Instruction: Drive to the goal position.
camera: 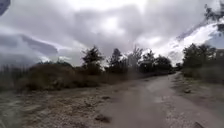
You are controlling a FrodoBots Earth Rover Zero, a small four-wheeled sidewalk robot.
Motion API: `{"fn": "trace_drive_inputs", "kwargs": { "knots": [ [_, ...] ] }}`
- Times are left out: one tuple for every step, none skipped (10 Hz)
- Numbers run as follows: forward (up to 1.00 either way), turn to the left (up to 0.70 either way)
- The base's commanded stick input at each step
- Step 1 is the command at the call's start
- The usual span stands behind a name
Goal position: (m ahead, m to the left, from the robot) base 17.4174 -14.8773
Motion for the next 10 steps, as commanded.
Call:
{"fn": "trace_drive_inputs", "kwargs": {
  "knots": [
    [0.45, 0.0],
    [0.45, 0.0],
    [0.45, 0.0],
    [0.45, 0.0],
    [0.45, 0.0],
    [0.45, 0.0],
    [0.45, 0.0],
    [0.45, -0.12],
    [0.45, -0.24],
    [0.45, -0.27]
  ]
}}
